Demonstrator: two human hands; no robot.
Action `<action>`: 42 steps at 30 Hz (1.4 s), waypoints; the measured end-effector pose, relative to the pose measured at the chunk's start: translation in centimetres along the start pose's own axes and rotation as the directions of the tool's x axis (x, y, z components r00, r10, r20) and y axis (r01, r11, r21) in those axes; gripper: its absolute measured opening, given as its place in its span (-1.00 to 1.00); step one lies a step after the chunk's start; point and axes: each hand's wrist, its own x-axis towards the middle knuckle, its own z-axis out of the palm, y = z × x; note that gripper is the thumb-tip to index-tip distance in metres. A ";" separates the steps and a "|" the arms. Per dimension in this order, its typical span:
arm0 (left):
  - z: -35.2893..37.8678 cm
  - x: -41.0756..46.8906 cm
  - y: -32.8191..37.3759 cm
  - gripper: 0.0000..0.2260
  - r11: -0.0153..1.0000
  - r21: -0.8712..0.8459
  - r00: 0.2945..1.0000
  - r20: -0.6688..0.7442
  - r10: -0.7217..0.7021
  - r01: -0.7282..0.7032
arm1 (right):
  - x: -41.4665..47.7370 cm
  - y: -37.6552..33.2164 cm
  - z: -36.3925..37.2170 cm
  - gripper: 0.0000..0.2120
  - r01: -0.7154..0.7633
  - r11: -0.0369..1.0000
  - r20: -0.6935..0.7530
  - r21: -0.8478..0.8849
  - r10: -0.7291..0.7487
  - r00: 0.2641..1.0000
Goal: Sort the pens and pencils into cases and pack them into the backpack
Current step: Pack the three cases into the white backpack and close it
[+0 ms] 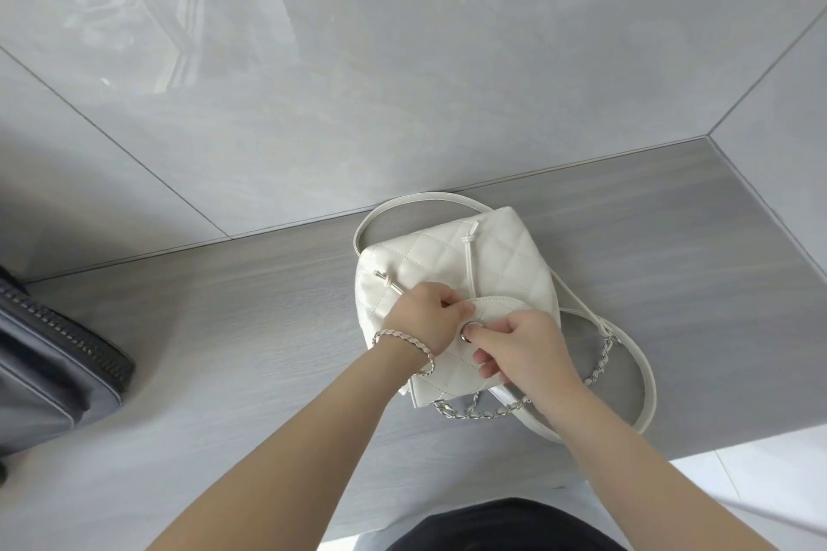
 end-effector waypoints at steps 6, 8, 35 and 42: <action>0.0 -0.5 0.5 -0.83 0.998 -0.044 0.999 -0.034 -0.042 0.040 | -1.5 4.1 -2.4 -0.77 0.196 0.960 -0.182 -0.202 -0.233 0.955; -1.2 -0.2 1.2 -0.85 0.993 -0.106 0.996 -0.063 -0.068 0.061 | -2.6 6.1 -3.1 -0.79 0.284 0.925 -0.265 -0.253 -0.348 0.899; -3.4 -0.6 8.6 -0.71 0.905 -0.279 0.917 -0.331 0.224 -0.322 | 5.8 3.9 -16.9 -0.62 0.426 0.051 0.301 -0.903 -0.634 0.713; 4.8 3.0 13.9 -0.72 0.934 -0.121 0.900 -0.334 0.280 -0.336 | 8.5 2.4 -26.3 -0.68 0.142 -0.040 0.147 -0.989 -0.377 0.914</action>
